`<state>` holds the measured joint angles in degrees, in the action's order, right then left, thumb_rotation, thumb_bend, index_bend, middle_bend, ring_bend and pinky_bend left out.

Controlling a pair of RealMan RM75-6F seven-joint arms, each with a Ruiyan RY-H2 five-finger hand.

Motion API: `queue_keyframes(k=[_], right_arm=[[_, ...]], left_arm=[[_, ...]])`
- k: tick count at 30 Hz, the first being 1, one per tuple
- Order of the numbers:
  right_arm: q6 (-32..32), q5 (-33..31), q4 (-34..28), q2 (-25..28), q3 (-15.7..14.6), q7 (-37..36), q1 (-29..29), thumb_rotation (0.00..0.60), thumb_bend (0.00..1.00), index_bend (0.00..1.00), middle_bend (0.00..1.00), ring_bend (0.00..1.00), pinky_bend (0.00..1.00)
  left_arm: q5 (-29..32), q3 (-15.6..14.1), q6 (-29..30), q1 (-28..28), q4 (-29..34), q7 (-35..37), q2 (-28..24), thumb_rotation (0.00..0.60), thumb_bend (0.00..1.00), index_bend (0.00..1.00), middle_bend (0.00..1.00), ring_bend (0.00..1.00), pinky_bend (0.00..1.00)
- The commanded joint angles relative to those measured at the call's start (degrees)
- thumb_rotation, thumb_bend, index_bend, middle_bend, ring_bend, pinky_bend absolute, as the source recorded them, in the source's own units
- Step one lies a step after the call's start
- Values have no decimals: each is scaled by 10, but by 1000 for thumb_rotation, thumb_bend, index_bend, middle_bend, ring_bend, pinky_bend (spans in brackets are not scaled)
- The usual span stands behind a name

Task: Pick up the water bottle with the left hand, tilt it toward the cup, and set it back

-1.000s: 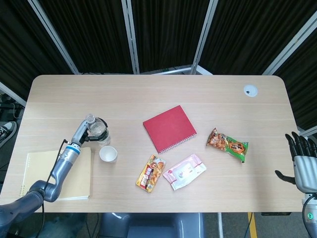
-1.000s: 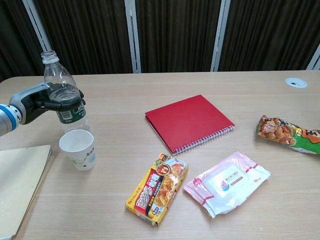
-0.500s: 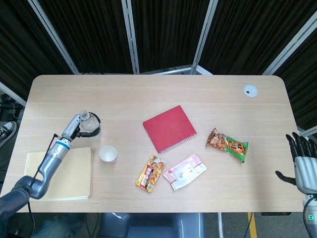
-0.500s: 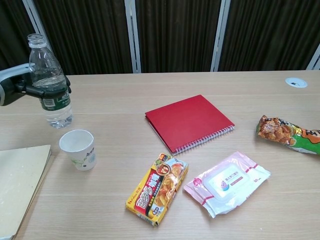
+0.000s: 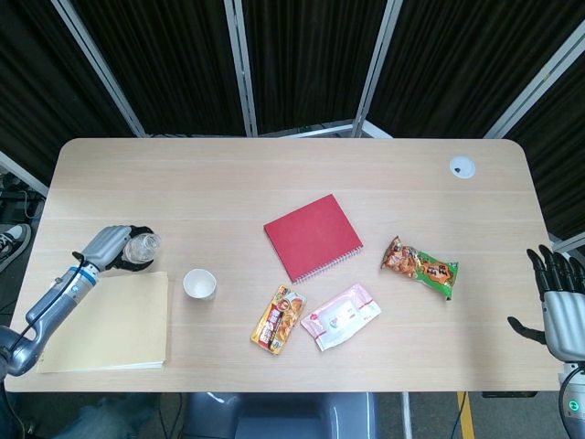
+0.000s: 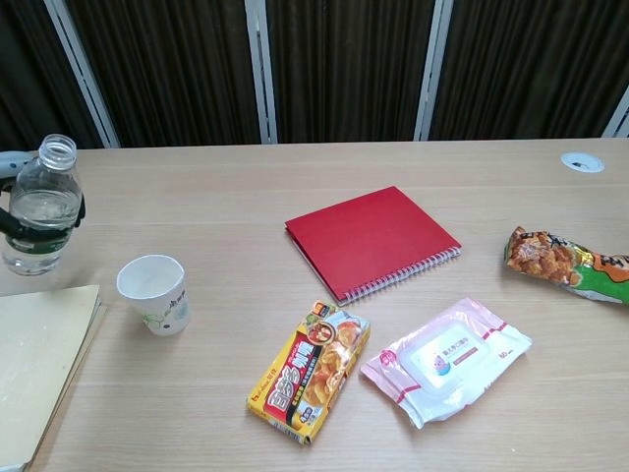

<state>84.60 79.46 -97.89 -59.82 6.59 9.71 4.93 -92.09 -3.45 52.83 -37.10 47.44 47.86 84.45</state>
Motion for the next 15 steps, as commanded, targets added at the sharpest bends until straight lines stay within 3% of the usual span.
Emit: queue_keyframes(k=[1,15], right_arm=[[-1,-2,1,0,1,0,0,600,0,0,0,0,0],[-1,-7,7,-1,3,0,0,600,0,0,0,0,0]], left_arm=[[-7,-10,5,4,-1,-32,-3,600,496,487,453,387,383],[-11,-13,5,-8,-7,-180,0,600,495,516,464,389,382]])
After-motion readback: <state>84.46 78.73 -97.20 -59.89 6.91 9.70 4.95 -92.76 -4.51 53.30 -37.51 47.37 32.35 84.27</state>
